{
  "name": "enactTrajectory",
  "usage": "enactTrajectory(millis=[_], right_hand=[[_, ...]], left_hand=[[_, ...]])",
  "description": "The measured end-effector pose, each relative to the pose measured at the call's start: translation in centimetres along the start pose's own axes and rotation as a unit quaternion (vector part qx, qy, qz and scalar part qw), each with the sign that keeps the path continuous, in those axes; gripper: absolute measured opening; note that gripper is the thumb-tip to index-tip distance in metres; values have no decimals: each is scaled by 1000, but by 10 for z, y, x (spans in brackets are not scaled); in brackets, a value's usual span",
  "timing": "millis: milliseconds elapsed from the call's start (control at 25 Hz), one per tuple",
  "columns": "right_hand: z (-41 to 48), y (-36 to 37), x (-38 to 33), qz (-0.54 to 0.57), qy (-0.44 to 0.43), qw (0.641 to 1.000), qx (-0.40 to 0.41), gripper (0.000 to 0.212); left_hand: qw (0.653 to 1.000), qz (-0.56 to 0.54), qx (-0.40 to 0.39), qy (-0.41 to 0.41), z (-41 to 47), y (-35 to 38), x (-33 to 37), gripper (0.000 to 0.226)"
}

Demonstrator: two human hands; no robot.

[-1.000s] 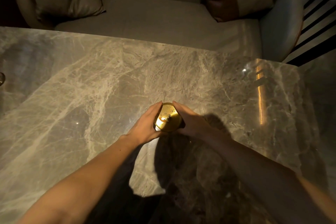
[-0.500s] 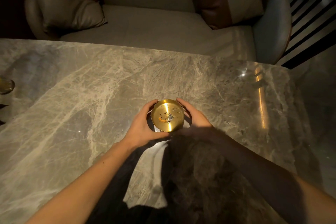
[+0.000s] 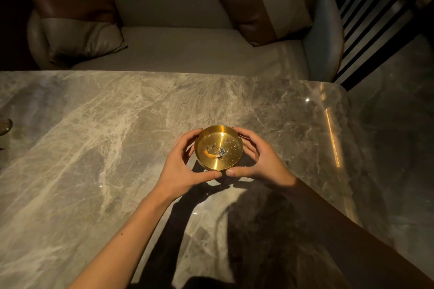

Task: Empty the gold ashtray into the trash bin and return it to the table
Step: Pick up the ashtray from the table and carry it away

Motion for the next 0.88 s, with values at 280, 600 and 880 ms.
enactTrajectory(millis=[280,600,880], right_hand=[[-41,-46,-19,-44,-67,997,21,93],[-67,-52,-42,-83,-117,989,23,94],[-79,-31,-67,-70,-119,987,84,93]], left_hand=[[1000,9,8,21,-18,48,35,101],[999,13,8,43,-40,55,67,101],[996,21,-42,78,-36,27,83,101]])
Point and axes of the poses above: each hand's wrist, its own z-axis towards the middle knuckle, its own y-axis out of the palm, x = y × z, the point moved 8 cm from there along z, towards the middle knuckle, and after that the axes turned 1 degree about y, right-handed, at the moved point
